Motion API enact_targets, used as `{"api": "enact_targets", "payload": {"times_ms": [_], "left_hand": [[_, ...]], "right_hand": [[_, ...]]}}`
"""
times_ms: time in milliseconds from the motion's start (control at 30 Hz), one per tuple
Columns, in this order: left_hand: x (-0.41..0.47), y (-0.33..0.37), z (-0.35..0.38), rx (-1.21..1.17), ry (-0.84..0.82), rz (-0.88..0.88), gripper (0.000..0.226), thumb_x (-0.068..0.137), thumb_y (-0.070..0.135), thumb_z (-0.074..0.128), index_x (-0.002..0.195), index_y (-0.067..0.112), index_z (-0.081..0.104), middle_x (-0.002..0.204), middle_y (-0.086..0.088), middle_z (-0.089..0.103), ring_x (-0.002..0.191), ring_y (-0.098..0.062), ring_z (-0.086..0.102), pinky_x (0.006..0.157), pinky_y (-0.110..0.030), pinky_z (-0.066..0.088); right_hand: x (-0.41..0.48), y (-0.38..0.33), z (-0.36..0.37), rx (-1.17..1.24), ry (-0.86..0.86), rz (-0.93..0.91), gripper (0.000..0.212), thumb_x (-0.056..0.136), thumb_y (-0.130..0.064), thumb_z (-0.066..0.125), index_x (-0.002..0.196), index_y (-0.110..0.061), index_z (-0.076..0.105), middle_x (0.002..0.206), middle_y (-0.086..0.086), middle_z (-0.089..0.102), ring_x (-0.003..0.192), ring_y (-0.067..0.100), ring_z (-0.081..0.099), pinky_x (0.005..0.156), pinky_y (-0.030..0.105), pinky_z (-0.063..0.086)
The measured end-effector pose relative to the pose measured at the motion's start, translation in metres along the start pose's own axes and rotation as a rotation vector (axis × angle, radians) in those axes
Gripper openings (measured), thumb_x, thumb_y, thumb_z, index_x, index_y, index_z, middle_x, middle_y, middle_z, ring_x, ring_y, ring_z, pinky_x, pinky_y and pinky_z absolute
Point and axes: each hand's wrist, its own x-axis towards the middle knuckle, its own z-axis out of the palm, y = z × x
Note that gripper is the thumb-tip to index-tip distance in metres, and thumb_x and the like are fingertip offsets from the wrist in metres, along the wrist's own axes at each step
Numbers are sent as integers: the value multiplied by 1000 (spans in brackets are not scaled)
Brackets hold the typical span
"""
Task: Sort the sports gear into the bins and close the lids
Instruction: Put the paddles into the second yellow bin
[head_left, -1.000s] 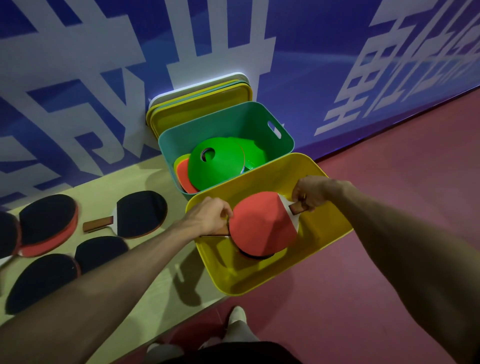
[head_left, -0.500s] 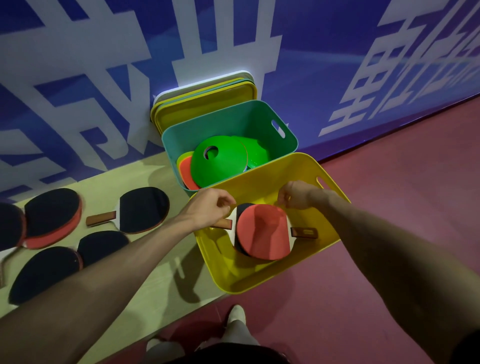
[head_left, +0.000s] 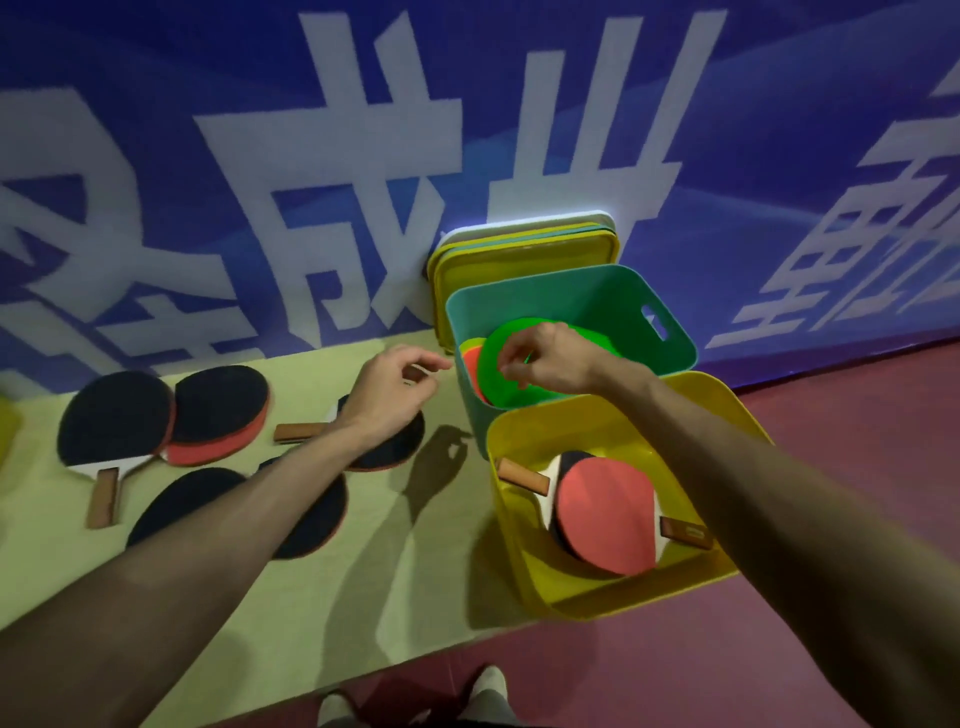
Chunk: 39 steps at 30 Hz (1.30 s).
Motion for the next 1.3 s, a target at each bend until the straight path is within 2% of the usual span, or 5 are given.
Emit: {"api": "enact_targets", "payload": {"times_ms": [300, 533, 700, 900, 1300], "left_hand": [[-58, -97, -106, 2, 189, -210, 21, 86, 7, 64, 98, 25, 68, 112, 0, 50, 89, -4, 57, 69, -5, 43], [-117, -189, -152, -62, 224, -456, 27, 83, 8, 64, 95, 32, 62, 114, 0, 56, 88, -8, 62, 81, -23, 49], [-152, -246, -162, -77, 173, -669, 32, 77, 3, 65, 105, 17, 64, 116, -9, 59, 93, -20, 61, 86, -29, 50], [-186, -281, -155, 48, 14, -915, 46, 84, 19, 61, 128, 18, 51, 130, -12, 40, 124, -30, 39, 102, -36, 38], [-206, -321, -134, 369, -59, -870, 41, 77, 16, 65, 113, 4, 51, 117, -13, 47, 110, -30, 49, 90, -41, 46]], "right_hand": [[64, -124, 84, 85, -209, -100, 15, 90, -21, 59, 102, -19, 68, 97, -2, 69, 80, 12, 67, 75, 29, 55], [93, -183, 172, 27, -401, -27, 21, 91, -25, 56, 110, -22, 65, 103, -5, 61, 89, 12, 57, 74, 22, 43], [99, -208, 215, 52, -460, 45, 26, 94, -21, 55, 118, -16, 63, 117, 0, 62, 100, 13, 56, 83, 21, 41], [109, -201, 261, 79, -367, 250, 38, 92, -28, 59, 128, -17, 55, 129, 5, 58, 114, 23, 56, 87, 25, 42], [97, -161, 325, 269, -70, 756, 68, 82, -27, 71, 134, -7, 34, 130, 19, 41, 122, 38, 43, 103, 48, 42]]}}
